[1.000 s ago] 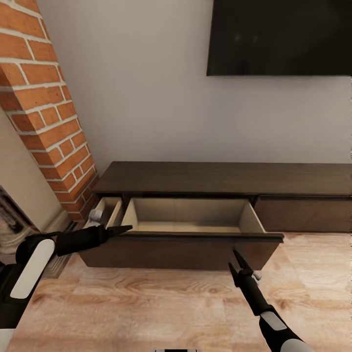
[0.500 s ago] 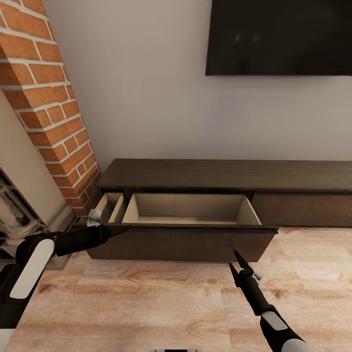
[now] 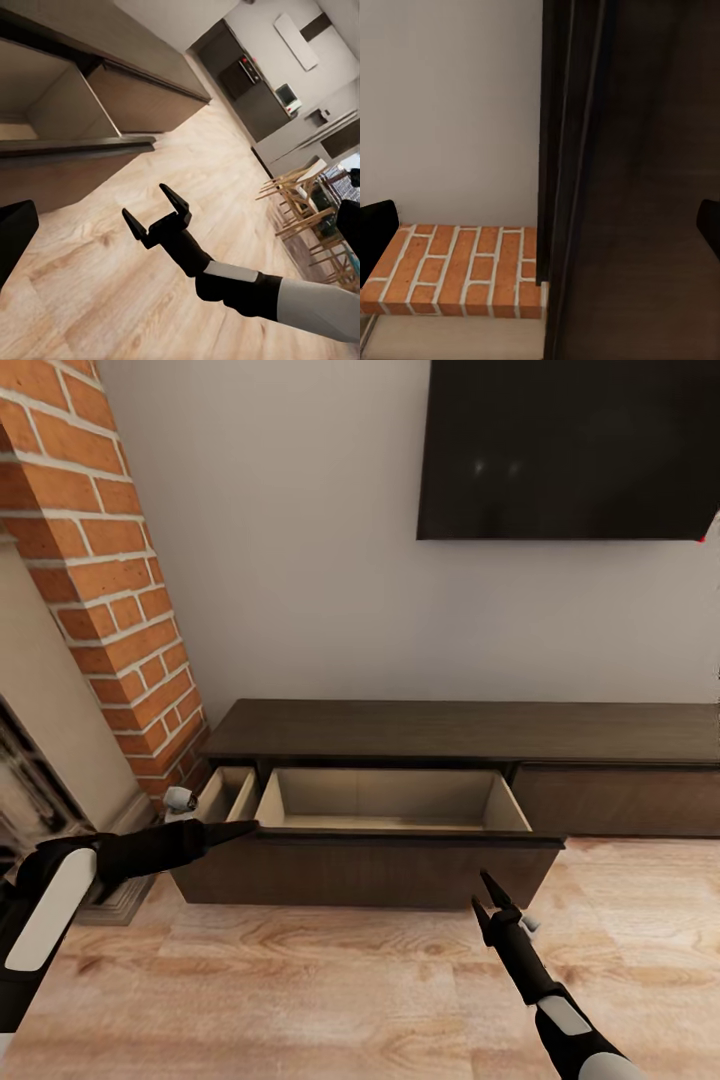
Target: Place each of the two pumpkins and all three candles from the living room inside a cabinet in the living room (use any cabinet), then make sure every cabinet is closed, and position the cauldron so it is next to a table in the living room.
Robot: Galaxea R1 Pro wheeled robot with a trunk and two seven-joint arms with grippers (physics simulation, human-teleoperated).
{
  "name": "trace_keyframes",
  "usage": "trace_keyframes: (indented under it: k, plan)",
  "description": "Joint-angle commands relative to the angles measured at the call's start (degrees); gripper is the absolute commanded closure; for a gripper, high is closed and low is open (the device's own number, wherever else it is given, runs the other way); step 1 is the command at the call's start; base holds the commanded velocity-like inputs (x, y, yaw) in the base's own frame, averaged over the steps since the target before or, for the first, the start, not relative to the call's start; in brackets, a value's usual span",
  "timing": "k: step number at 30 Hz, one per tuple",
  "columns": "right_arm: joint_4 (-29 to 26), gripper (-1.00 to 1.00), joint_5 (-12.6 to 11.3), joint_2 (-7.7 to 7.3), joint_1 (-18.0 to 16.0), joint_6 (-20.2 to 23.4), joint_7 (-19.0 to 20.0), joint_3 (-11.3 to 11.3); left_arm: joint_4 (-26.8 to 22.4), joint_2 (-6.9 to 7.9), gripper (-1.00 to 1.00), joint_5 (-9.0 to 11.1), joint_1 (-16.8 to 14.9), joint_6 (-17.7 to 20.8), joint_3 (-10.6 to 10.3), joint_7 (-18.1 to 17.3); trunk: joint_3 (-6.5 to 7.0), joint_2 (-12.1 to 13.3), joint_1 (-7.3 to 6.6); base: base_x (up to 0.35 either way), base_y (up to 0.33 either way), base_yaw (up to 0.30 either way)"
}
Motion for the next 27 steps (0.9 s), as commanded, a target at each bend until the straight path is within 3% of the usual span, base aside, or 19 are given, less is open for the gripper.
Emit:
trace_keyframes:
  k: [1, 19, 27]
  plan:
    - [-0.1, -1.00, -0.5, -0.02, 0.0, 0.5, 0.2, 0.1, 0.0, 0.03, -1.00, -0.2, 0.0, 0.2, 0.0, -0.3, 0.18, 0.0, -0.03, 0.000, 0.000, 0.000]
    - [-0.6, -1.00, -1.6, 0.21, 0.0, 3.0, 2.5, -1.1, 0.0, 0.07, -1.00, -0.3, -0.1, 0.2, -0.6, -0.4, 4.17, 0.2, -0.50, -0.015, 0.000, 0.000]
    - [-0.6, -1.00, -1.7, 0.21, -0.1, 4.1, -4.3, -1.8, 0.0, 0.07, -1.00, -0.4, -0.1, 0.2, -0.6, -0.4, 5.94, 0.3, -0.70, -0.004, 0.000, 0.000]
